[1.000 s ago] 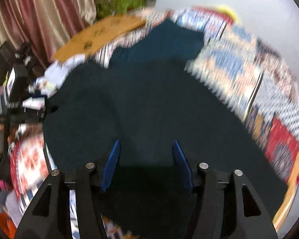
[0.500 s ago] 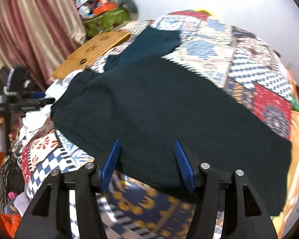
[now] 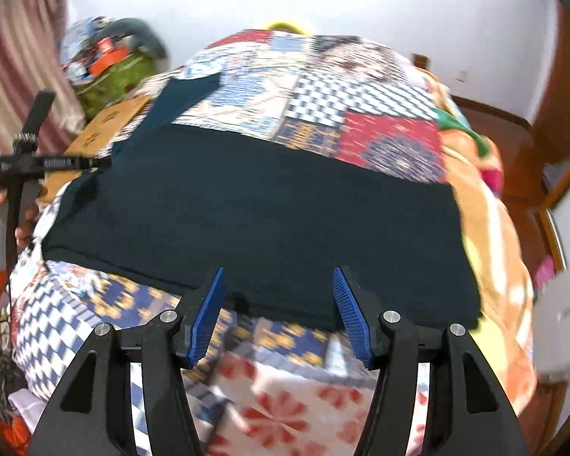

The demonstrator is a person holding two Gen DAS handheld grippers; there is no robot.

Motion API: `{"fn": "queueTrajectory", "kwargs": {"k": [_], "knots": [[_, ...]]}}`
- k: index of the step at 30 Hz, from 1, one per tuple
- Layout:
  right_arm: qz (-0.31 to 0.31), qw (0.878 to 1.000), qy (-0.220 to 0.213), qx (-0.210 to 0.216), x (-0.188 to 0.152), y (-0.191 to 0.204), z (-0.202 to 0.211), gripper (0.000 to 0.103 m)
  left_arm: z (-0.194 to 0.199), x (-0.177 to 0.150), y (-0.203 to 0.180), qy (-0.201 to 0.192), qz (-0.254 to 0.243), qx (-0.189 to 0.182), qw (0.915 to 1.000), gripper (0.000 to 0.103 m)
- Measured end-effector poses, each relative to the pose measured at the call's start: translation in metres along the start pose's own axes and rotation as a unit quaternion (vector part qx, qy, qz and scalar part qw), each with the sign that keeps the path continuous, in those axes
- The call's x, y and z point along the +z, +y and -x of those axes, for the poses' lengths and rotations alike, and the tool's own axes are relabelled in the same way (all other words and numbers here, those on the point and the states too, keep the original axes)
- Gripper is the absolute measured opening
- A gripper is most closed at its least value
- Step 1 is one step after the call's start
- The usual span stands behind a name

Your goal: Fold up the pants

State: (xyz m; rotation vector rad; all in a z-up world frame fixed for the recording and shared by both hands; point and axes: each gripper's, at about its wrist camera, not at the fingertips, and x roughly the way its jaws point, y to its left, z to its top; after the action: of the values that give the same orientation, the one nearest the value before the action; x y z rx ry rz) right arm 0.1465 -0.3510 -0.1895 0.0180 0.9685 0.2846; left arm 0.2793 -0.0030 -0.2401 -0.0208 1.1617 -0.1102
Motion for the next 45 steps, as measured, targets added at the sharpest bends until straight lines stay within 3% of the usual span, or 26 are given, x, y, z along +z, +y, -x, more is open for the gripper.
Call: {"fn": "queueTrajectory", "kwargs": {"k": [2,5,8,13,17,25,28,29,31,32,33,34,37,38,40,41,43,45], "knots": [[-0.021,1.000,0.000,-0.019,-0.008,-0.012,0.004,0.058,0.006,-0.013,-0.011,-0.038,0.018,0.030,0.9987,0.076],[-0.057,0.998,-0.009,-0.033,-0.024,-0.028,0.010,0.067,0.018,-0.027,-0.021,-0.052,0.018,0.032,0.9980,0.076],[-0.097,0.995,-0.009,-0.025,-0.037,-0.043,0.012,0.067,0.027,-0.041,-0.021,-0.049,0.018,0.019,0.9984,0.076],[-0.160,0.987,-0.007,-0.020,-0.051,-0.070,0.011,0.067,0.040,-0.062,-0.038,-0.050,-0.040,0.029,0.9975,0.076],[-0.186,0.982,-0.020,-0.034,-0.055,-0.084,0.011,0.067,0.044,-0.071,-0.049,-0.048,-0.041,0.031,0.9975,0.076],[-0.294,0.955,-0.026,0.022,-0.064,-0.124,-0.016,0.066,0.036,-0.061,-0.085,-0.040,-0.064,0.012,0.9971,0.076],[-0.300,0.953,-0.039,0.024,-0.061,-0.130,-0.020,0.057,0.035,-0.062,-0.101,-0.043,-0.085,0.011,0.9954,0.076],[-0.298,0.954,-0.038,0.017,-0.059,-0.131,-0.023,0.050,0.035,-0.063,-0.106,-0.045,-0.092,0.011,0.9946,0.076],[-0.294,0.955,-0.037,0.004,-0.054,-0.130,-0.027,0.034,0.036,-0.063,-0.109,-0.048,-0.094,0.015,0.9943,0.076],[-0.291,0.956,-0.039,-0.010,-0.053,-0.131,-0.027,0.016,0.036,-0.063,-0.108,-0.049,-0.086,0.013,0.9950,0.076],[-0.285,0.957,-0.046,-0.018,-0.049,-0.130,-0.027,0.006,0.036,-0.063,-0.107,-0.048,-0.080,0.011,0.9955,0.076],[-0.282,0.958,-0.057,-0.021,-0.047,-0.132,-0.025,0.006,0.038,-0.063,-0.105,-0.049,-0.077,0.009,0.9958,0.075],[-0.253,0.962,-0.089,-0.057,-0.039,-0.129,-0.008,0.006,0.045,-0.062,-0.098,-0.048,-0.069,0.002,0.9964,0.055],[-0.241,0.963,-0.098,-0.066,-0.038,-0.128,-0.001,0.006,0.049,-0.059,-0.091,-0.047,-0.060,-0.007,0.9971,0.052],[-0.227,0.964,-0.114,-0.081,-0.035,-0.128,0.010,0.006,0.056,-0.051,-0.076,-0.057,-0.041,-0.007,0.9975,0.052],[-0.225,0.963,-0.119,-0.086,-0.036,-0.131,0.014,0.006,0.061,-0.044,-0.064,-0.071,-0.030,0.017,0.9969,0.052],[-0.230,0.961,-0.124,-0.090,-0.036,-0.137,0.020,0.005,0.062,-0.034,-0.045,-0.079,-0.011,0.031,0.9963,0.052],[-0.237,0.959,-0.126,-0.091,-0.036,-0.143,0.023,0.005,0.052,-0.025,-0.024,-0.064,0.009,0.037,0.9972,0.052]]}}
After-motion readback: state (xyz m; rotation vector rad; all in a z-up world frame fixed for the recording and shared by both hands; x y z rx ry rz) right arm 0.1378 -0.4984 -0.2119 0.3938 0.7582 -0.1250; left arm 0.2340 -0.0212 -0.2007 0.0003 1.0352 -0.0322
